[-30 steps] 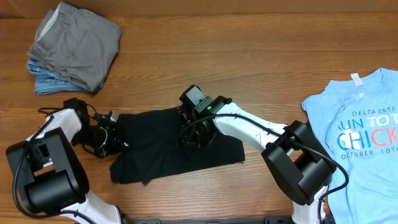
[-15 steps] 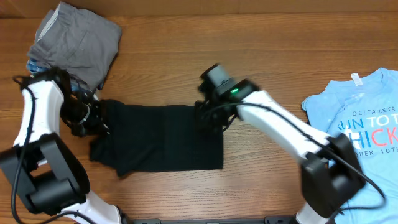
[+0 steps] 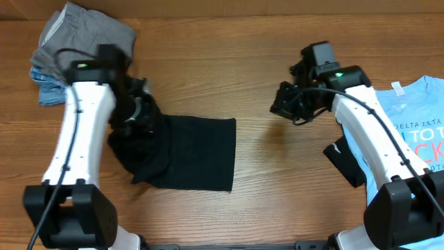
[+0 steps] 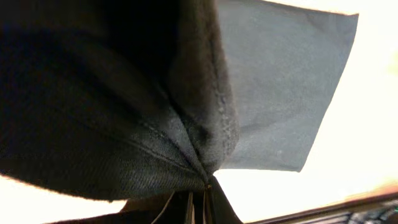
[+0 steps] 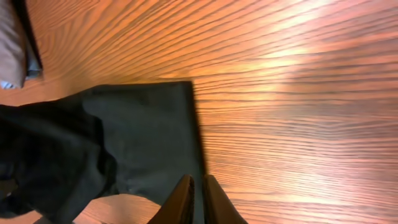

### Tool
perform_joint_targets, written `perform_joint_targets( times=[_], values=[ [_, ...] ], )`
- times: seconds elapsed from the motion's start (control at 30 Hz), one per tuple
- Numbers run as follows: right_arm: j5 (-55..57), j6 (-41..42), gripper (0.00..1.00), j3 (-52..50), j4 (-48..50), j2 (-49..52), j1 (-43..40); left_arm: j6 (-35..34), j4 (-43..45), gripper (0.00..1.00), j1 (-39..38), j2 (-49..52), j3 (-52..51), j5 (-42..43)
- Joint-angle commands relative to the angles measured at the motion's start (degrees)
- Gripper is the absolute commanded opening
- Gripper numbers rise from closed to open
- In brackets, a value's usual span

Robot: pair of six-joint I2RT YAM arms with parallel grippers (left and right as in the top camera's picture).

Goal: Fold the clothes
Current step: 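Lift the left end with the left gripper and fold it rightward over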

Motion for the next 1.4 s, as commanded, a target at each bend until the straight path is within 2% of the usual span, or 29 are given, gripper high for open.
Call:
perform_joint_targets(
  times=[0.0,0.23,0.33,0.47,0.53,0.7,0.87,0.97,1.07,1.23,1.37],
  values=[
    [-0.1,-3.4,0.09,0.9,-0.6,-1.7,-0.4,-7.2,1.4,0.04,-5.8,1.5,-0.5,-4.1],
    [-0.1,-3.4,0.10,0.9,-0.6,-1.7,-0.5,-12.9,4.8,0.07,-17.5,5.1,-0.5,-4.6],
    [-0.1,-3.4,0.10,0.9,-0.6,-1.7,-0.5,-14.7,5.0,0.18,-20.8,6.9,-0.5,-5.6],
    [-0.1,-3.7,0.12,0.9,-0.8,-1.7,-0.5,-16.7,5.5,0.41,-23.3,7.5,-0.4,-3.9],
    [-0.1,-4.7,0.14,0.9,-0.9,-1.7,-0.5,-16.7,4.7,0.45,-23.5,7.4,1.0,-3.6],
    [-0.2,-5.1,0.21,0.9,-1.2,-1.7,-0.5,-15.1,-1.7,0.47,-21.9,7.4,10.2,-4.2],
    [-8.0,-12.4,0.31,0.5,-1.4,-1.6,1.6,-13.4,-10.4,0.52,-18.8,7.3,21.1,-12.1],
    [-8.3,-13.2,0.41,-0.3,-2.4,-1.3,6.0,-12.7,-12.7,0.57,-16.6,7.2,24.2,-14.5],
    [-6.1,-13.3,0.55,-1.7,-3.0,0.2,12.2,-12.1,-12.8,0.59,-14.9,7.3,24.3,-14.0],
    [1.1,-13.3,0.58,-6.1,-0.4,4.0,20.7,-12.0,-13.3,0.59,-13.7,7.3,24.3,-14.0],
    [2.0,-13.0,0.57,-9.1,4.0,8.1,24.1,-10.7,-13.3,0.61,-13.7,7.3,24.3,-14.0]
  ],
)
